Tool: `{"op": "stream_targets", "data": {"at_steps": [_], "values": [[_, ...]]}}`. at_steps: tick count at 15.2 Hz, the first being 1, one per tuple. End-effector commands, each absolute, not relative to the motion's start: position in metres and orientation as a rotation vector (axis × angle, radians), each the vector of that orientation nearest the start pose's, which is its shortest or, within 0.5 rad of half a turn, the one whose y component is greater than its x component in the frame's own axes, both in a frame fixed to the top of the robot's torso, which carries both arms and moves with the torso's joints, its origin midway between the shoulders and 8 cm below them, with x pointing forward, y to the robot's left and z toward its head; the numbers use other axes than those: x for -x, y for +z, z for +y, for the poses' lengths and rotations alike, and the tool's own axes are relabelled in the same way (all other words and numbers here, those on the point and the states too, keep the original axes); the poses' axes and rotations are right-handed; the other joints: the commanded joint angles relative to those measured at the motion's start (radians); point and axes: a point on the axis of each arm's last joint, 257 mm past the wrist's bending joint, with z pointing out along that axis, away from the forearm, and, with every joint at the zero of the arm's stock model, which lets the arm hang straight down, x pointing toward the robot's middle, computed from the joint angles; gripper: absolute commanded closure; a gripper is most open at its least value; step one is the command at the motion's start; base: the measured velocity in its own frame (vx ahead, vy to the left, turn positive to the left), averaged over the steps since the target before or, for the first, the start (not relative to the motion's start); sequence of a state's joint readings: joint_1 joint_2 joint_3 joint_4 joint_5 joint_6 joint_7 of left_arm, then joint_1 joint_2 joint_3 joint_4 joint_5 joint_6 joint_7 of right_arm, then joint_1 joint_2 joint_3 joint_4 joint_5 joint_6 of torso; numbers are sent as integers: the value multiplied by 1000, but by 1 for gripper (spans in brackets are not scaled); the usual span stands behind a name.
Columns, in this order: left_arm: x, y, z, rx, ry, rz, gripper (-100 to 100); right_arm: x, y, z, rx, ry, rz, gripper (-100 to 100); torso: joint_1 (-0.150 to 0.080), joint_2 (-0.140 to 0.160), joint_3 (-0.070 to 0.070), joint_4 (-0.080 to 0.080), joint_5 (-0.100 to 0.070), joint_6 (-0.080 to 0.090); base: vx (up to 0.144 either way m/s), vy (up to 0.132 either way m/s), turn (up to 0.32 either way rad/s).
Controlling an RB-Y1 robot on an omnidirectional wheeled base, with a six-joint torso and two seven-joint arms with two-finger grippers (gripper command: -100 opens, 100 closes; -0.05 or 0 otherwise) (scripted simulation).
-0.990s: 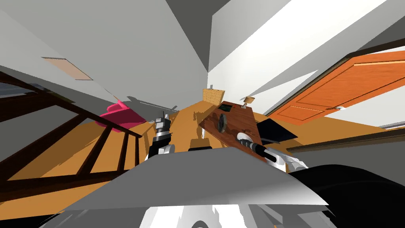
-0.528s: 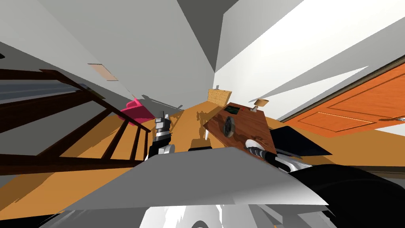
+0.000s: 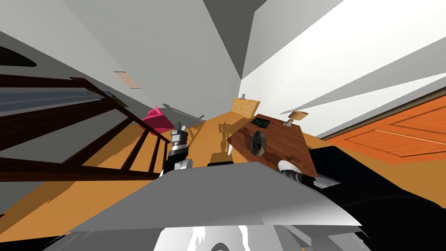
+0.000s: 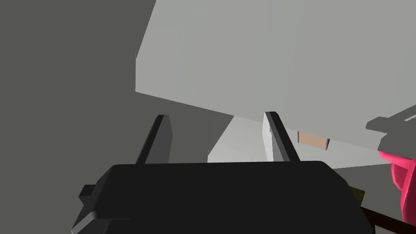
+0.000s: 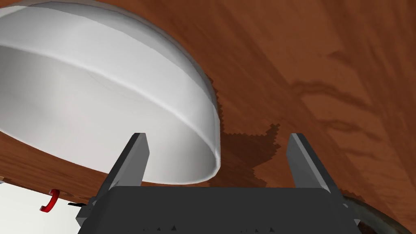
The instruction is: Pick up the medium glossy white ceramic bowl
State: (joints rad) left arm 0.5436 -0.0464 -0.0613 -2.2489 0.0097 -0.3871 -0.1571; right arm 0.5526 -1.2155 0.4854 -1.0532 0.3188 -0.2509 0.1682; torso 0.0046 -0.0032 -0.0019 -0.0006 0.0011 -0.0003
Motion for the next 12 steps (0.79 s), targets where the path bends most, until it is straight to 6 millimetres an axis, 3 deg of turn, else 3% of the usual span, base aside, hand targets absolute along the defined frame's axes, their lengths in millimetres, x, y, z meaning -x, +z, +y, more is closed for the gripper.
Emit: {"op": "stream_targets", "data": {"at_steps": [1,3,7,8,9,12], "values": [[-365,-27,272,783,-1169,745,0,-78,-458,-662,-38,-291,2744,-100,0,0,0,0,0,0,52,29,88],[-365,-27,272,783,-1169,745,0,-79,-457,-661,-39,-292,2742,-100,-1,1,1,0,0,1,29,13,21],[-365,-27,272,782,-1169,745,0,-71,-479,-650,-70,-295,2745,-100,-7,4,2,1,-2,0,5,-54,77],[-365,-27,272,782,-1169,745,0,-73,-475,-653,-63,-292,2744,-100,-8,4,3,1,-2,0,-2,-43,41],[-365,-27,272,782,-1169,745,0,-72,-476,-652,-64,-293,2744,100,-7,5,3,1,-2,1,0,-16,4],[-365,-27,272,783,-1169,745,0,-72,-476,-652,-65,-293,2744,100,-4,5,3,1,-1,0,0,-3,0]]}}
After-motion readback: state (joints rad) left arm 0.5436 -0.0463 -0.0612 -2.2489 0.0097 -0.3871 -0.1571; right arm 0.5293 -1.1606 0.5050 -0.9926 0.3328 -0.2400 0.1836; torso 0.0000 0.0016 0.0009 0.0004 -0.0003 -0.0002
